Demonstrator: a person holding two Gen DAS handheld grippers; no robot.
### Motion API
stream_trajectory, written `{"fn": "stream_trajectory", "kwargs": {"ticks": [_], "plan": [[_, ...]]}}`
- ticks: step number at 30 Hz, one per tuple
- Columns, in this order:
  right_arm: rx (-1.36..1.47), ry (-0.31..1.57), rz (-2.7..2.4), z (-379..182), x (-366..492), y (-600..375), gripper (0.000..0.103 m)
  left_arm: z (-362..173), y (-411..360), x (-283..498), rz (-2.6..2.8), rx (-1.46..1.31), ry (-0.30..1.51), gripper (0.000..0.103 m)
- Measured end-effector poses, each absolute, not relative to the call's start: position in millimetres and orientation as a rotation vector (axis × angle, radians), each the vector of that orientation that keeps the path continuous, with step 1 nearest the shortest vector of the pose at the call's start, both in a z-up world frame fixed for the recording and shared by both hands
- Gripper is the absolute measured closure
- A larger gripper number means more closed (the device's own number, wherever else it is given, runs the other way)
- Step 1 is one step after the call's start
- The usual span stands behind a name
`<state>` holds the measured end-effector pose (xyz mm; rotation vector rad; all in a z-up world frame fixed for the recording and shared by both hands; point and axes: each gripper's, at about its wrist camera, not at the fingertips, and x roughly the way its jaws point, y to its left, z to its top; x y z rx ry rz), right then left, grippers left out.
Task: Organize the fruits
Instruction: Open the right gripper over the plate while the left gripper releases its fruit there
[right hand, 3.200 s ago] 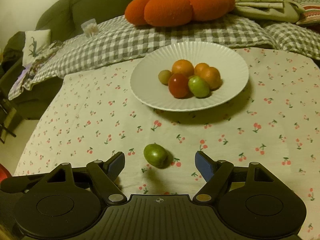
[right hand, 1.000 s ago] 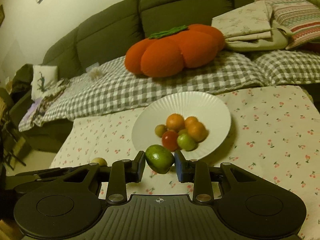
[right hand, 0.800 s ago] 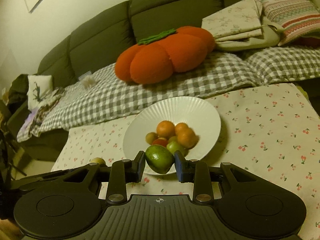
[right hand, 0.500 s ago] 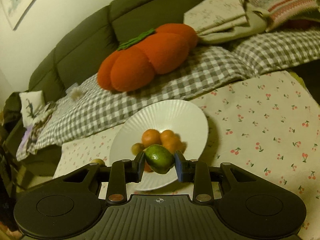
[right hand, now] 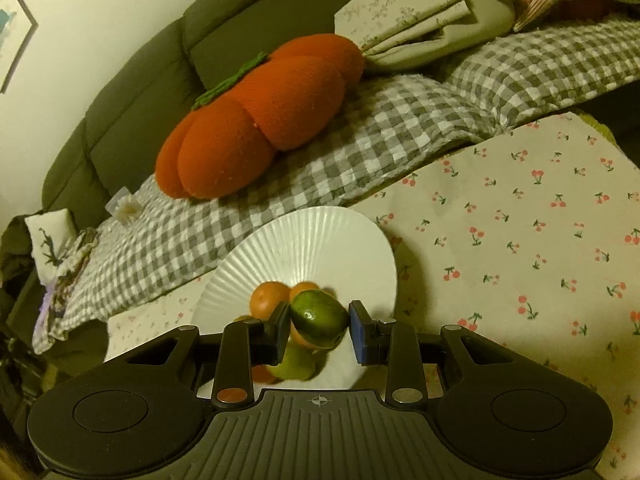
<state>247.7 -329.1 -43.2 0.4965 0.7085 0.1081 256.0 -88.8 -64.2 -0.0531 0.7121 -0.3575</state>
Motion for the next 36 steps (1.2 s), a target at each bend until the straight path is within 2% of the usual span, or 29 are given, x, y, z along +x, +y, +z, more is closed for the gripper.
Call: {"fn": "stream_trajectory", "kwargs": {"ticks": [10, 11, 14, 16, 18, 36], "plan": [[0.421, 0.693, 0.067, -52, 263, -320, 0.072, -70, -89, 262, -0.365, -0.039, 0.721, 0.078], [0.424, 0.695, 0.057, -52, 263, -320, 0.069, -70, -89, 261, -0.366, -0.039, 0.722, 0.077], [0.449, 0.671, 0.054, -47, 261, -323, 0.053, -69, -89, 260, -0.38, -0.05, 0.723, 0.063], [0.458, 0.657, 0.05, -43, 259, -325, 0.051, -66, -90, 258, -0.386, -0.046, 0.712, 0.046], [0.458, 0.655, 0.041, -41, 257, -327, 0.051, -64, -91, 254, -0.371, -0.02, 0.699, 0.04], [0.397, 0.666, 0.078, -17, 226, -308, 0.051, -39, -60, 236, -0.261, -0.118, 0.722, 0.038]]}}
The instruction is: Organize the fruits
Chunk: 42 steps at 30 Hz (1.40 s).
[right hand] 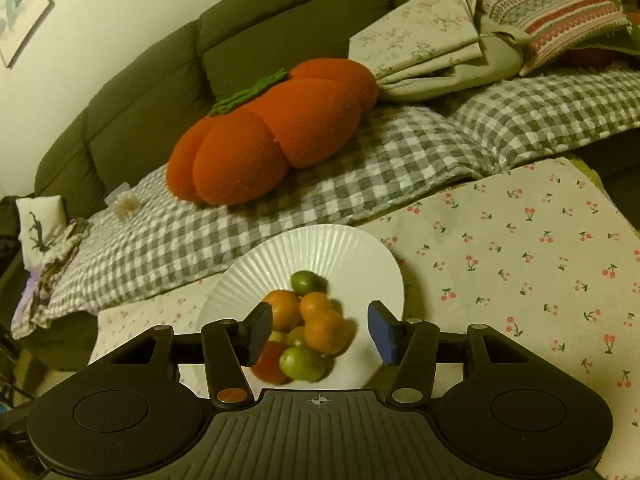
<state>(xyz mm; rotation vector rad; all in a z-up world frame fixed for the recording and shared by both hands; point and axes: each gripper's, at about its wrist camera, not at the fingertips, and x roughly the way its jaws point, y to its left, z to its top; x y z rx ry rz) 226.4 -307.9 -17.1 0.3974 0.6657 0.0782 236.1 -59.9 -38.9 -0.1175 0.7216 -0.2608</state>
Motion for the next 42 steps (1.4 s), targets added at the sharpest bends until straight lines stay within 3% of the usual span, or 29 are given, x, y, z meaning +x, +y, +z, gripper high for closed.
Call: {"fn": "stream_trajectory", "kwargs": {"ticks": [3, 6, 16, 21, 28, 35, 42], "plan": [[0.395, 0.675, 0.088, -12, 216, -303, 0.051, -34, -60, 226, -0.222, -0.113, 0.729, 0.035], [0.368, 0.682, 0.102, -7, 201, -294, 0.051, -29, -62, 212, -0.193, -0.09, 0.722, 0.026], [0.283, 0.662, 0.148, 11, 158, -268, 0.051, -16, -59, 171, -0.133, -0.068, 0.733, 0.022], [0.226, 0.618, 0.158, 22, 131, -253, 0.043, -6, -52, 145, -0.108, -0.057, 0.718, 0.019], [0.188, 0.604, 0.179, 26, 87, -239, 0.042, 5, -39, 104, -0.07, -0.037, 0.669, 0.014], [0.145, 0.581, 0.175, 27, 58, -225, 0.027, 8, -30, 63, -0.05, -0.021, 0.63, 0.009], [0.169, 0.61, 0.128, 14, 33, -225, 0.022, -1, -17, 39, -0.033, -0.062, 0.657, 0.007]]}}
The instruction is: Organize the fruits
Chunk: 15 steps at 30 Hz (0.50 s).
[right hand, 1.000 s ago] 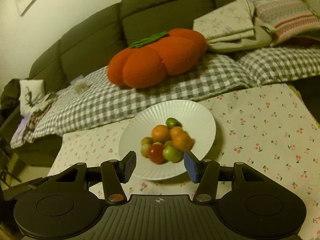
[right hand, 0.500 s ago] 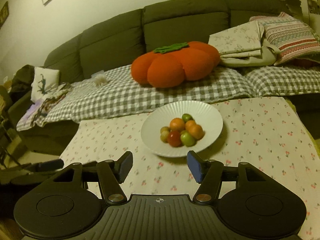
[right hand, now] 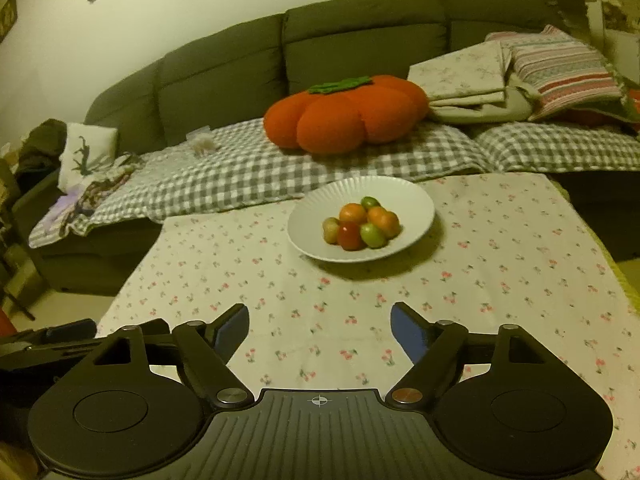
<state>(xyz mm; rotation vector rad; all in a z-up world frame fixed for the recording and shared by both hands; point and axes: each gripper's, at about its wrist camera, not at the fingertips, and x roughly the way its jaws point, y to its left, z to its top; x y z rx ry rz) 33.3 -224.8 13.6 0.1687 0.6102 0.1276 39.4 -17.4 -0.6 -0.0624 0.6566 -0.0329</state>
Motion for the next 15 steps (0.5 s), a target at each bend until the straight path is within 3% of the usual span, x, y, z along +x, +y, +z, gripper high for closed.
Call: {"fn": "stream_trajectory", "kwargs": {"ticks": [15], "plan": [[0.099, 0.605, 0.112, 1, 16, -238, 0.017, -5, -38, 39, -0.061, -0.019, 0.66, 0.002]]}}
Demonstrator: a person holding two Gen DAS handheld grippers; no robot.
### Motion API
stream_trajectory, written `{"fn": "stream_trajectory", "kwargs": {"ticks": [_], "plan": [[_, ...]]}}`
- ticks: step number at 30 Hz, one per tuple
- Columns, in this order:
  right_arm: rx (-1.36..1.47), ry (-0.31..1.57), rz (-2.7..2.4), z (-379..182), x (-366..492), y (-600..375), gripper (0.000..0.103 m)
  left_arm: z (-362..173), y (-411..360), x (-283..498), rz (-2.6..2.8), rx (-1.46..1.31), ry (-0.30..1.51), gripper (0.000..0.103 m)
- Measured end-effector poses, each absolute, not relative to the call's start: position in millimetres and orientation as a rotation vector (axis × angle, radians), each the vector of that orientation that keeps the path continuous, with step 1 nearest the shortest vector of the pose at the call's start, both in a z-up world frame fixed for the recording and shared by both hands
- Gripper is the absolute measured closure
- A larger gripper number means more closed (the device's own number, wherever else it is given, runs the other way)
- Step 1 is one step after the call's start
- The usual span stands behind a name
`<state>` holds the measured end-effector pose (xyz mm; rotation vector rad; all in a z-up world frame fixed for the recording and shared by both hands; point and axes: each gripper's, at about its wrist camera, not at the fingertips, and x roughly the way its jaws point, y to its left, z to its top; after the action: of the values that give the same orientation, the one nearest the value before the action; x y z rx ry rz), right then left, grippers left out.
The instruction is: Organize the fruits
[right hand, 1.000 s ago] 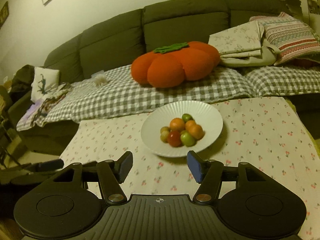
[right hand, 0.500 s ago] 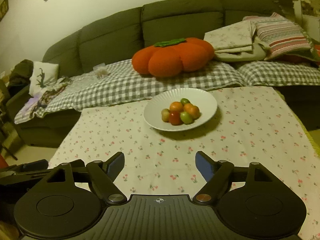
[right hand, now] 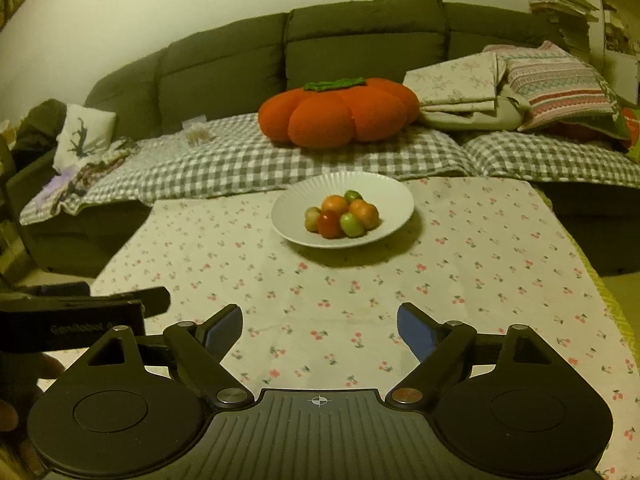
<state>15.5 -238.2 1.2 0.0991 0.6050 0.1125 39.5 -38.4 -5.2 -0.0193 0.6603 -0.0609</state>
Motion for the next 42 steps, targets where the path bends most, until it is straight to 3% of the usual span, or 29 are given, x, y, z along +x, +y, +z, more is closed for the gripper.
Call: {"fn": "stream_trajectory", "kwargs": {"ticks": [42], "plan": [[0.076, 0.609, 0.129, -2, 26, -224, 0.0, -15, -36, 46, -0.071, -0.041, 0.71, 0.001]]}}
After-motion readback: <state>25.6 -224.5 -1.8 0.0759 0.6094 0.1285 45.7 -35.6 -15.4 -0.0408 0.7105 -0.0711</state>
